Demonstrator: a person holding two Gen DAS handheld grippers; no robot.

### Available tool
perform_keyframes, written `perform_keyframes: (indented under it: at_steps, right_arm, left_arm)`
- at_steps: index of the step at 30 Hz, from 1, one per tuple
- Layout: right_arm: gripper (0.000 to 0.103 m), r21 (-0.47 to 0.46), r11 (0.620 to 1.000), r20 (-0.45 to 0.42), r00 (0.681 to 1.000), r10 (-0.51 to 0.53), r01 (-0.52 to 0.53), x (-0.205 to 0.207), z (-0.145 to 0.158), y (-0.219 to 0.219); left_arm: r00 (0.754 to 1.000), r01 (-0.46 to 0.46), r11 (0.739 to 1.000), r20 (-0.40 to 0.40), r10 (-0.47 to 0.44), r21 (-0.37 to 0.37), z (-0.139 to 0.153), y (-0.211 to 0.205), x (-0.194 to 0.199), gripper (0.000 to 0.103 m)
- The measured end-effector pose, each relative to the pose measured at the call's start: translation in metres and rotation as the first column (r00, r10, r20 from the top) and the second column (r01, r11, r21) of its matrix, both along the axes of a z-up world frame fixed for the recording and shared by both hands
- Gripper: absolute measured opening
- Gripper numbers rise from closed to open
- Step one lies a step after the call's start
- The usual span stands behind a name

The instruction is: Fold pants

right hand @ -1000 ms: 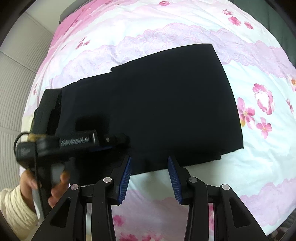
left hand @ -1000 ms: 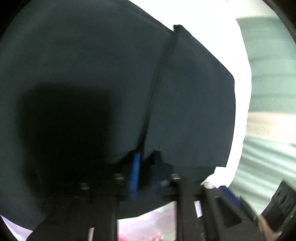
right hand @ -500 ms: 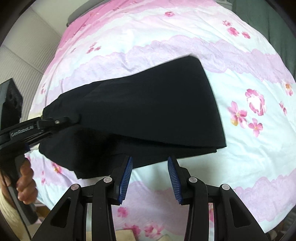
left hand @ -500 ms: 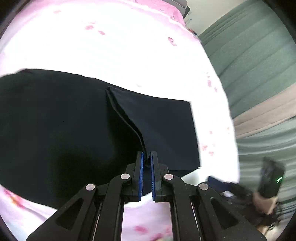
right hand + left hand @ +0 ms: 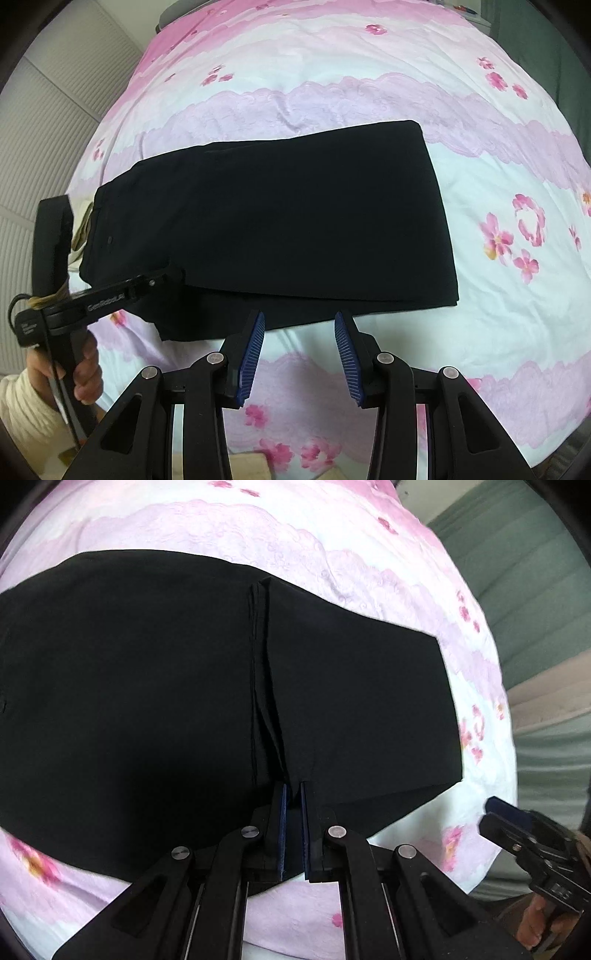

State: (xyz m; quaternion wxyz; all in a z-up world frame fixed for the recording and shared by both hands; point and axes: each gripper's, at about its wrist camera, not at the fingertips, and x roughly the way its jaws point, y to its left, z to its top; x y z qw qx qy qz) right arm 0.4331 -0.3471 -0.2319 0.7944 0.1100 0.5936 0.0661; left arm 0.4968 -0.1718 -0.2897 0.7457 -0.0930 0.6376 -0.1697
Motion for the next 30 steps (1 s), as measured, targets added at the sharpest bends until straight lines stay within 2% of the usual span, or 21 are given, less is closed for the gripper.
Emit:
perform_keyframes:
  at_steps: [6, 7, 8, 10, 11, 12, 18, 21, 23, 26, 30]
  right_arm:
    - [0.041, -0.018, 1.0, -0.003, 1.0, 0.014, -0.014, 0.001, 0.002, 0.009]
    - [0.041, -0.022, 1.0, -0.002, 1.0, 0.013, -0.013, 0.001, 0.003, 0.01]
    - [0.041, -0.029, 1.0, -0.003, 1.0, 0.011, -0.011, 0.001, 0.004, 0.01]
    - [0.048, -0.047, 0.999, -0.008, 1.0, 0.005, -0.006, 0.0, 0.005, 0.011]
    - [0.055, -0.051, 0.999, -0.006, 1.0, 0.004, -0.005, 0.0, 0.006, 0.011]
    - [0.057, -0.058, 0.998, 0.005, 1.0, 0.001, 0.0, -0.002, 0.009, 0.013]
    - [0.062, -0.067, 0.998, 0.071, 0.997, -0.005, 0.009, -0.014, 0.034, 0.029]
    - [0.067, -0.061, 0.998, 0.12, 0.993, -0.017, 0.024, -0.028, 0.054, 0.041]
    - [0.069, -0.05, 0.998, 0.143, 0.99, -0.015, 0.022, -0.037, 0.066, 0.05]
    - [0.072, -0.04, 0.999, 0.161, 0.986, 0.042, -0.036, -0.052, 0.082, 0.068]
    - [0.072, -0.041, 0.992, 0.175, 0.976, 0.127, -0.121, -0.063, 0.091, 0.088]
  left_arm:
    - [0.998, 0.013, 1.0, -0.058, -0.011, 0.019, -0.019, 0.004, -0.004, 0.012]
    - [0.998, 0.013, 0.999, -0.059, -0.011, 0.029, -0.017, 0.008, -0.006, 0.018]
    - [0.998, 0.007, 0.999, -0.057, -0.004, 0.05, -0.013, 0.011, -0.008, 0.029]
    - [1.0, -0.008, 0.998, -0.019, 0.009, 0.066, 0.001, 0.017, -0.015, 0.04]
    - [1.0, -0.006, 0.998, 0.004, 0.006, 0.065, 0.011, 0.022, -0.019, 0.047]
    - [1.0, -0.004, 0.998, 0.028, 0.002, 0.067, 0.021, 0.024, -0.023, 0.05]
    - [0.984, 0.013, 0.995, 0.177, -0.031, 0.099, 0.086, 0.036, -0.064, 0.061]
    - [0.978, -0.009, 0.994, 0.209, -0.015, 0.112, 0.109, 0.049, -0.083, 0.067]
    - [0.975, -0.062, 0.992, 0.219, 0.037, 0.106, 0.124, 0.065, -0.098, 0.074]
    - [0.963, -0.165, 0.982, 0.227, 0.142, 0.086, 0.135, 0.09, -0.118, 0.078]
    - [0.93, -0.312, 0.949, 0.217, 0.296, 0.039, 0.141, 0.124, -0.145, 0.078]
